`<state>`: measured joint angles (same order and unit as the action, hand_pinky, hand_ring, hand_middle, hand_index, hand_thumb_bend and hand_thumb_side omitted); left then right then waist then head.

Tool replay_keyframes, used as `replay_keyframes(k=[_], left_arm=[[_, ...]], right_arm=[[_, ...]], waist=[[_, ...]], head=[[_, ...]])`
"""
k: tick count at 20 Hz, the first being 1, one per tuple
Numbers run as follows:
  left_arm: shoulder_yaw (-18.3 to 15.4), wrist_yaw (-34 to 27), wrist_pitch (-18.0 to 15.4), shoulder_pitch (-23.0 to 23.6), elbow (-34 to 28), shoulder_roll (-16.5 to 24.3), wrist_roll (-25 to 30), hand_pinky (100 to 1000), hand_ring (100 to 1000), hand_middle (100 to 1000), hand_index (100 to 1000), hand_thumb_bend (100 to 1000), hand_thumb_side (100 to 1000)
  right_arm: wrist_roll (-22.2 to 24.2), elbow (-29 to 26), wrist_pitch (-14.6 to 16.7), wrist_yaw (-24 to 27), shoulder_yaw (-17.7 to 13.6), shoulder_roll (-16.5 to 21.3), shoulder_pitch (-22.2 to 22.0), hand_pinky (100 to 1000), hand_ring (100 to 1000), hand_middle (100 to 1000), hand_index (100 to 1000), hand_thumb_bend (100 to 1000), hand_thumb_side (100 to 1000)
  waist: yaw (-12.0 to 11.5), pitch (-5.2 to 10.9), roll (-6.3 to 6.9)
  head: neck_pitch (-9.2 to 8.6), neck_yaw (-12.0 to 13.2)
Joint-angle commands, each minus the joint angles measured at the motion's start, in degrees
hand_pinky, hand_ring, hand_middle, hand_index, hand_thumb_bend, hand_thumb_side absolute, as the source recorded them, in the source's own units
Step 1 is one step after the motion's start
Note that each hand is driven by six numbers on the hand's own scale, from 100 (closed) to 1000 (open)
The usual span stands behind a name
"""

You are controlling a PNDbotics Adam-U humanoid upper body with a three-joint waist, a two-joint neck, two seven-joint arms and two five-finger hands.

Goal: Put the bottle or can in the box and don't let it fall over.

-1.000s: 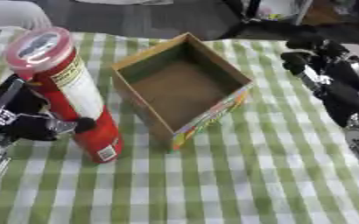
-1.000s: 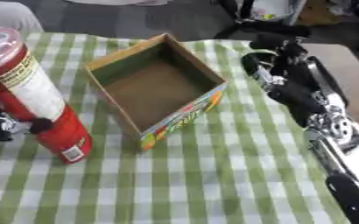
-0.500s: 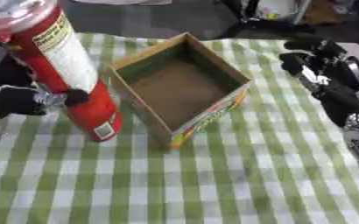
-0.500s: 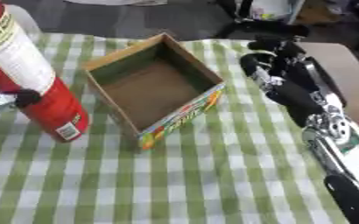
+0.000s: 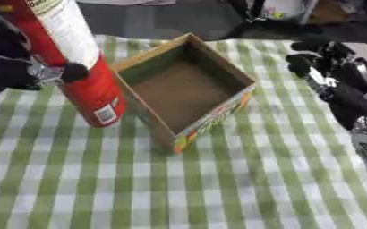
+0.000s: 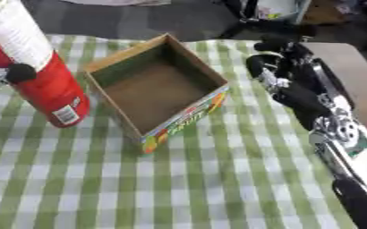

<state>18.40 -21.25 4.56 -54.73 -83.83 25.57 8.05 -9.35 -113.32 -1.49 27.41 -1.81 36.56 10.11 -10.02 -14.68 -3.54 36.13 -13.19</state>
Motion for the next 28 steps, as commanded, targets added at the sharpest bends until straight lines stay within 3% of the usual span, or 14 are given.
replay_keyframes(k=[1,6,15,22,28], left_arm=[[-1.34,-0.67,1.37,-4.29,1.96,-0.43,-1.42,196,268,213,283,134,100],[-2.32,1.28,1.19,-9.39,7.74,-3.75,-3.98,194,265,211,281,115,100],[-4.61,5.29,-1.98,-14.36,15.23,-7.6,-8.12,194,261,208,280,110,100],[-5.39,5.05,-3.97,-15.52,19.29,-11.19,-12.95,200,263,210,283,100,100],[-4.91,6.01,-5.68,-14.8,22.1,-13.02,-13.07,218,288,233,307,100,100]], right_arm=[[0.48,-1.27,0.1,0.29,-0.17,1.61,0.89,822,779,757,817,398,269],[1.13,-1.27,0.29,0.6,0.27,1.79,2.48,822,779,758,817,398,269],[2.21,-1.27,0.1,1.15,1.12,1.51,4.73,823,780,758,818,395,270],[3.11,-1.27,-0.35,1.65,2.07,0.8,6.72,823,781,759,818,395,271],[3.47,-1.27,-0.56,2.0,2.36,0.36,7.57,824,781,759,818,393,272]], waist=[[0.25,0.88,0.29],[1.12,0.3,0.18],[3.17,-0.97,0.29],[5.17,-2.05,0.25],[5.96,-2.28,0.29]], head=[[-0.77,0.32],[-1.57,0.53],[-2.77,1.26],[-3.82,2.49],[-4.27,2.65]])
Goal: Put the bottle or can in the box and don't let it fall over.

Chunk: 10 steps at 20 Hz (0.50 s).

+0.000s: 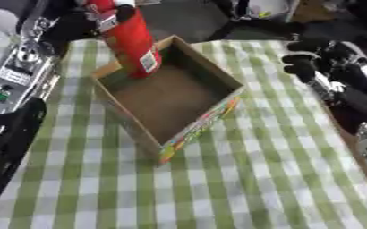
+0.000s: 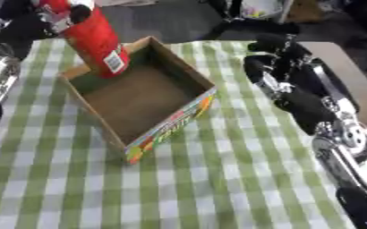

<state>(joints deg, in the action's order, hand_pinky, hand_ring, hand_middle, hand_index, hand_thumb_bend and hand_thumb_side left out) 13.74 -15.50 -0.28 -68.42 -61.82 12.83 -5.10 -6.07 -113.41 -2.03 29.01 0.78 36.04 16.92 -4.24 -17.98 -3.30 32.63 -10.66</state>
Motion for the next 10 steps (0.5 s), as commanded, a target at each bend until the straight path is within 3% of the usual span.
replay_keyframes(k=[1,2,3,4,5,7,10], left_arm=[[-0.1,0.41,-1.2,-0.98,0.32,-0.49,0.49,282,347,280,354,213,100],[0.16,0.79,-1.6,-0.83,0.45,-0.61,1.07,371,452,372,441,353,100],[0.43,1.38,-2.03,-0.67,0.55,-0.67,1.77,371,452,372,441,353,100],[1.05,2.08,-2.56,-0.53,0.51,-0.59,2.54,627,775,637,702,679,100],[1.76,2.89,-3.11,-0.36,0.51,-0.42,3.38,778,920,776,818,774,181],[2.96,4.63,-4.02,-0.25,0.95,0.56,5.15,849,1000,858,875,805,280],[2.57,7.45,-4.63,-0.02,2.4,0.98,7.97,849,1000,877,880,811,289]], right_arm=[[0.25,-1.18,-0.06,0.45,-0.17,0.81,0.85,824,781,759,818,393,272],[0.29,-1.18,-0.1,0.49,-0.12,0.74,0.92,824,781,759,818,393,272],[0.32,-1.18,-0.13,0.53,-0.09,0.69,0.97,824,781,759,818,393,272],[0.36,-1.18,-0.17,0.56,-0.05,0.64,0.99,824,781,759,818,392,273],[0.4,-1.18,-0.2,0.58,-0.02,0.62,0.99,824,781,759,818,392,273],[0.42,-1.18,-0.24,0.59,-0.01,0.59,0.95,824,781,759,819,391,274],[0.42,-1.18,-0.26,0.62,-0.03,0.48,0.88,824,781,759,819,390,274]], waist=[[0.24,1.03,0.07],[0.29,1.02,0.08],[0.32,1.02,0.09],[0.35,1.02,0.12],[0.37,1.03,0.14],[0.39,1.04,0.21],[0.39,1.05,0.23]], head=[[-0.85,0.07],[-0.92,0.05],[-0.96,0.03],[-0.97,-0.02],[-0.97,-0.07],[-0.94,-0.05],[-0.92,0.03]])
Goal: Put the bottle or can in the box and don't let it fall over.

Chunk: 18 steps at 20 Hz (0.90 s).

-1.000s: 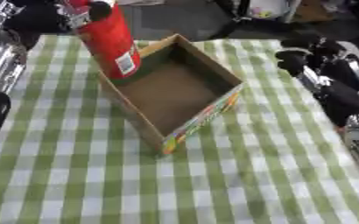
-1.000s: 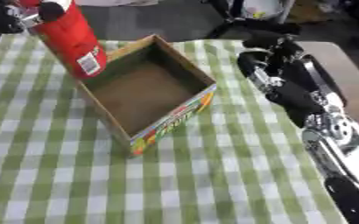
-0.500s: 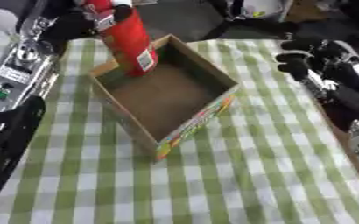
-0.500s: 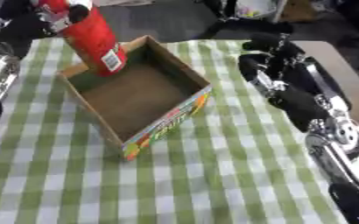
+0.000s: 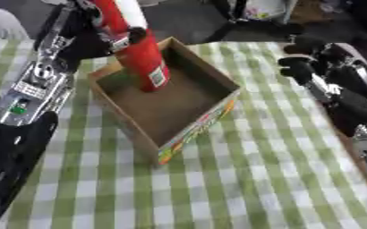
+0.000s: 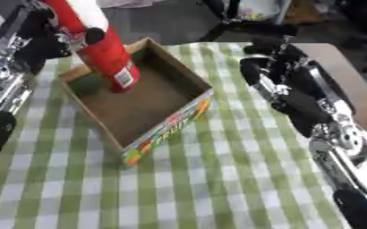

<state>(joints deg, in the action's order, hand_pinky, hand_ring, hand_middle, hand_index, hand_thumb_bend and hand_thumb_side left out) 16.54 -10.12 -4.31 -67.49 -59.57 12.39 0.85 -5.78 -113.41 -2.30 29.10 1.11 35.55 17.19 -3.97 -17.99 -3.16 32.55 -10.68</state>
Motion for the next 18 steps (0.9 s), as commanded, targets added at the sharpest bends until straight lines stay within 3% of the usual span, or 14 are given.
replay_keyframes(k=[1,10,12,13,14,18], left_arm=[[-0.63,2.98,-0.75,-0.92,0.49,1.34,2.79,849,1000,877,880,811,289],[-3.44,11.31,-0.53,-0.33,1.02,0.48,3.89,760,981,837,853,782,236],[-3.87,11.7,-0.36,-0.2,0.73,0.62,3.77,754,970,830,850,777,230],[-4.03,11.58,-0.25,-0.14,0.55,0.78,3.64,750,960,825,847,733,268],[-4.13,11.36,-0.12,-0.08,0.37,0.93,3.48,749,958,821,846,766,218],[-4.2,9.71,0.49,0.34,-0.98,1.8,3.08,744,949,819,843,753,247]], right_arm=[[0.13,-1.18,0.01,0.54,-0.37,0.95,0.6,824,781,759,819,390,274],[-0.09,-1.18,-0.13,0.5,-0.51,0.79,-0.04,825,782,760,819,389,275],[-0.15,-1.18,-0.11,0.49,-0.58,0.82,-0.21,825,782,760,819,389,275],[-0.18,-1.18,-0.1,0.49,-0.62,0.85,-0.31,825,782,760,819,401,279],[-0.21,-1.18,-0.08,0.51,-0.64,0.87,-0.4,825,782,760,819,389,275],[-0.26,-1.18,-0.03,0.5,-0.76,0.95,-0.77,825,782,761,819,388,275]], waist=[[0.11,1.06,0.08],[-0.31,1.39,-0.14],[-0.52,1.57,-0.2],[-0.64,1.68,-0.24],[-0.75,1.77,-0.28],[-1.27,2.25,-0.47]], head=[[-0.84,0.05],[-0.7,-0.23],[-0.65,-0.34],[-0.62,-0.4],[-0.59,-0.43],[-0.35,-0.58]])
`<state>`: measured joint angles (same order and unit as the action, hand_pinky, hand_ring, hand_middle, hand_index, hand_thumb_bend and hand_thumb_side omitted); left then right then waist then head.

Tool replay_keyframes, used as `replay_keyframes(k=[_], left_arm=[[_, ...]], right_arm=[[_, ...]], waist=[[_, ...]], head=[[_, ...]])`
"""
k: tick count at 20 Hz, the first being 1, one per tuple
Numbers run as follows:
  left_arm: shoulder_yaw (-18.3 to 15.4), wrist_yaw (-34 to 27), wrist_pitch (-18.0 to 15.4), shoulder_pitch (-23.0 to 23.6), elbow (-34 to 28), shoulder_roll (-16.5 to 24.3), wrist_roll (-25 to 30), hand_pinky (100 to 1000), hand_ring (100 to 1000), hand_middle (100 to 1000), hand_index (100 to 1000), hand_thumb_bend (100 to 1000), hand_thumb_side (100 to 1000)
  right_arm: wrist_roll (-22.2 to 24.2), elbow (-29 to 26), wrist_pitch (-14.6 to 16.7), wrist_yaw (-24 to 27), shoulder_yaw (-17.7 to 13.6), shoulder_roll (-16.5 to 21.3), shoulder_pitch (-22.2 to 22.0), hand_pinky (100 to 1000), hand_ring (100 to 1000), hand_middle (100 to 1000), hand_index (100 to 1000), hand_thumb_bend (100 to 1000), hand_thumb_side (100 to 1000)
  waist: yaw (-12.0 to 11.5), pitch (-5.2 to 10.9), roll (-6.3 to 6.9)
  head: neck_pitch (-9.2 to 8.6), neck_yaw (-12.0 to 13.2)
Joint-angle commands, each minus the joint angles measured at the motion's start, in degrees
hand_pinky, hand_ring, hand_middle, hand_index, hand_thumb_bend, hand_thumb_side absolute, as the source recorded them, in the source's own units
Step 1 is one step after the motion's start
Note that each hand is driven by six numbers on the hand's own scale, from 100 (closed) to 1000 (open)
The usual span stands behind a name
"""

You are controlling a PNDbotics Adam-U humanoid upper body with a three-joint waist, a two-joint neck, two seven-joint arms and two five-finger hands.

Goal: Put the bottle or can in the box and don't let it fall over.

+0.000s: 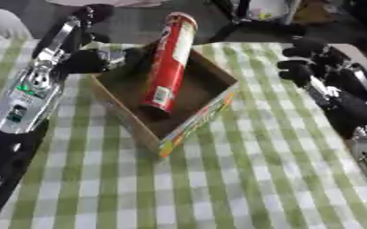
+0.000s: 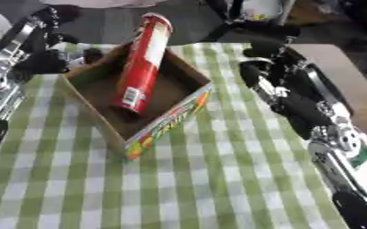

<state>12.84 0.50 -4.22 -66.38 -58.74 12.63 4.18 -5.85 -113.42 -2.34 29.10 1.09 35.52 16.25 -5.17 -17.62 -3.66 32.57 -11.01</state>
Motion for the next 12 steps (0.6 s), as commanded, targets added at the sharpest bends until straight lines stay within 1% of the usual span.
replay_keyframes(k=[1,2,6,9,12], left_arm=[[-0.52,-1.5,0.7,-0.61,-2.3,1.91,-0.4,743,948,819,842,747,256],[-0.51,-2.1,1.08,-0.45,-2.86,2.39,-0.6,741,946,828,850,734,299],[-0.79,-4.97,3.04,0.62,-5.74,5.25,-1.68,736,929,861,863,719,381],[-1.17,-7.52,4.32,2.06,-8.91,8.06,-2.52,728,906,861,859,707,400],[-1.65,-10.11,4.74,3.98,-12.95,11.37,-3.37,718,892,842,852,689,409]], right_arm=[[-0.22,-1.17,0.03,0.48,-0.79,1.01,0.04,825,782,761,819,388,275],[-0.26,-1.17,0.06,0.45,-0.86,1.06,-0.11,825,783,761,819,388,275],[-0.62,-1.17,0.35,0.25,-1.37,1.43,-0.95,826,783,761,820,388,275],[-1.01,-1.17,0.59,0.11,-1.81,1.75,-1.52,826,783,762,820,388,275],[-1.3,-1.17,0.84,-0.05,-2.17,2.14,-2.01,826,783,762,820,389,275]], waist=[[-0.22,2.0,0.01],[-0.38,2.14,0.01],[-1.16,2.73,0.19],[-1.74,3.09,0.34],[-2.25,3.33,0.41]], head=[[-0.27,-0.29],[-0.17,-0.34],[0.52,-0.87],[0.82,-1.51],[1.13,-2.1]])
